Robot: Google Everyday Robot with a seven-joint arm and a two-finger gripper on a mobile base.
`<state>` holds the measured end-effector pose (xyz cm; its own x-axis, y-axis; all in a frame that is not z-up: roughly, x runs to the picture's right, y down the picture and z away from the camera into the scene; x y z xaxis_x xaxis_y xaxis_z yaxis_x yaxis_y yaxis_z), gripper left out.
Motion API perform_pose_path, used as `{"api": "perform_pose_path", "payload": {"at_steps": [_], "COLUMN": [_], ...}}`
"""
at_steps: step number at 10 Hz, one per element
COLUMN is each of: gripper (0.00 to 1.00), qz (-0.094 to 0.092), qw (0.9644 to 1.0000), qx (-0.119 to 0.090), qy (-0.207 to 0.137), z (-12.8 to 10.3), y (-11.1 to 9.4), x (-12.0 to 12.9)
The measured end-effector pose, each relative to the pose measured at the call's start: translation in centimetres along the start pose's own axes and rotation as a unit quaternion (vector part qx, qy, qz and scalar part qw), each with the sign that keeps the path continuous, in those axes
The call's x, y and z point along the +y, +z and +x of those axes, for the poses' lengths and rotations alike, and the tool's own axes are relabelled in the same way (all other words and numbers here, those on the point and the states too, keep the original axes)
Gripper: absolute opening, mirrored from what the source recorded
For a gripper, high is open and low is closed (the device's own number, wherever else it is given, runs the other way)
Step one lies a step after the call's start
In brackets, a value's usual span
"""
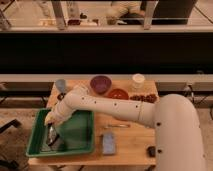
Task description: Wipe tray with brush
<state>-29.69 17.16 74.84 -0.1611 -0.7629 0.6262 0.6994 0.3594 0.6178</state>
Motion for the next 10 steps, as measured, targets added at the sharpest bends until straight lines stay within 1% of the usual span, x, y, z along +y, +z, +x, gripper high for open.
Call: {"api": "perform_pose_path", "payload": {"at_steps": [1,3,4,5,6,7,10], "gripper": [0.02,0.02,0.02,0.02,0.02,0.02,0.02], "qz": [0.010,0.026,0.038,0.043,0.047,0.050,0.050], "qw": [0.9999,0.9995,0.9991,0.9989,0.9987,0.9984,0.9974], "qx": [-0.004,-0.014,-0.014,-0.011,-0.002,0.017,0.044], "qy": [-0.003,-0.008,-0.014,-0.016,-0.019,-0.022,-0.029], "z": [-0.7,-1.2,-1.3,-1.1,-0.8,0.1,1.3], "y": [0.1,0.3,0.3,0.1,-0.2,-0.7,-1.1], "x": [-0.4,-0.8,-0.7,-0.5,-0.1,0.4,1.1]}}
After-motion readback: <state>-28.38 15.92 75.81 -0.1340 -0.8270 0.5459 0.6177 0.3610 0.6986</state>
